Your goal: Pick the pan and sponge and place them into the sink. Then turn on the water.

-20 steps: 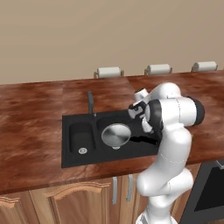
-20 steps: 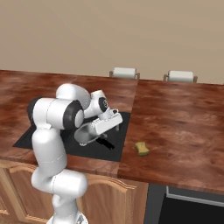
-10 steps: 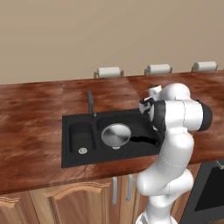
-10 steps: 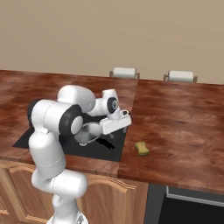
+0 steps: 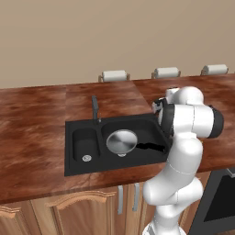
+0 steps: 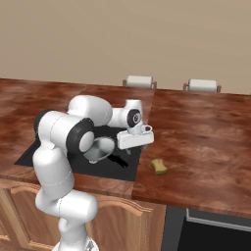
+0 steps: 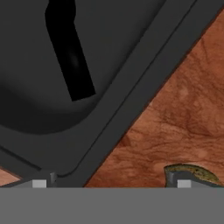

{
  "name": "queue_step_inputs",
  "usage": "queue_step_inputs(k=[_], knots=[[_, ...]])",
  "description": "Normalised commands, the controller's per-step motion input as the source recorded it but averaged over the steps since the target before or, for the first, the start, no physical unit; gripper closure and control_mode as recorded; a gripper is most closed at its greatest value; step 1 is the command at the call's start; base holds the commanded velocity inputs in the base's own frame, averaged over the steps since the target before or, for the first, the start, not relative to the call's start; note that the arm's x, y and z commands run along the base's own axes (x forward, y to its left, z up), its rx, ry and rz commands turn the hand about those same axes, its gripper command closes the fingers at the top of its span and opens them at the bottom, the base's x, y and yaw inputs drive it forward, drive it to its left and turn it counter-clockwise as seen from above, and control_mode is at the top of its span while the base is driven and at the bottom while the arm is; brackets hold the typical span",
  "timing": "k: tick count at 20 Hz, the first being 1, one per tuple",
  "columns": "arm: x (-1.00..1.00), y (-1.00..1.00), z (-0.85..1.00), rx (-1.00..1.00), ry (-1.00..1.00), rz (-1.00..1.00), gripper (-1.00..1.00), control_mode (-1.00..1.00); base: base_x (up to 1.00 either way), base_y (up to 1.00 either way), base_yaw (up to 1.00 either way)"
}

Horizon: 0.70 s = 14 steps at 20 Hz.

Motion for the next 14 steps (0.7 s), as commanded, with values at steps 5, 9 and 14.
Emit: queue_step_inputs(k=[5, 9, 14], knots=[[-0.06, -0.29, 0.3, 0.02, -0.01, -0.11, -1.0, -1.0, 0.0, 0.0, 0.0], [-0.04, -0.25, 0.12, 0.0, -0.07, -0.09, -1.0, -1.0, 0.0, 0.0, 0.0], [-0.02, -0.23, -0.03, 0.01, -0.09, -0.1, -1.0, -1.0, 0.0, 0.0, 0.0]])
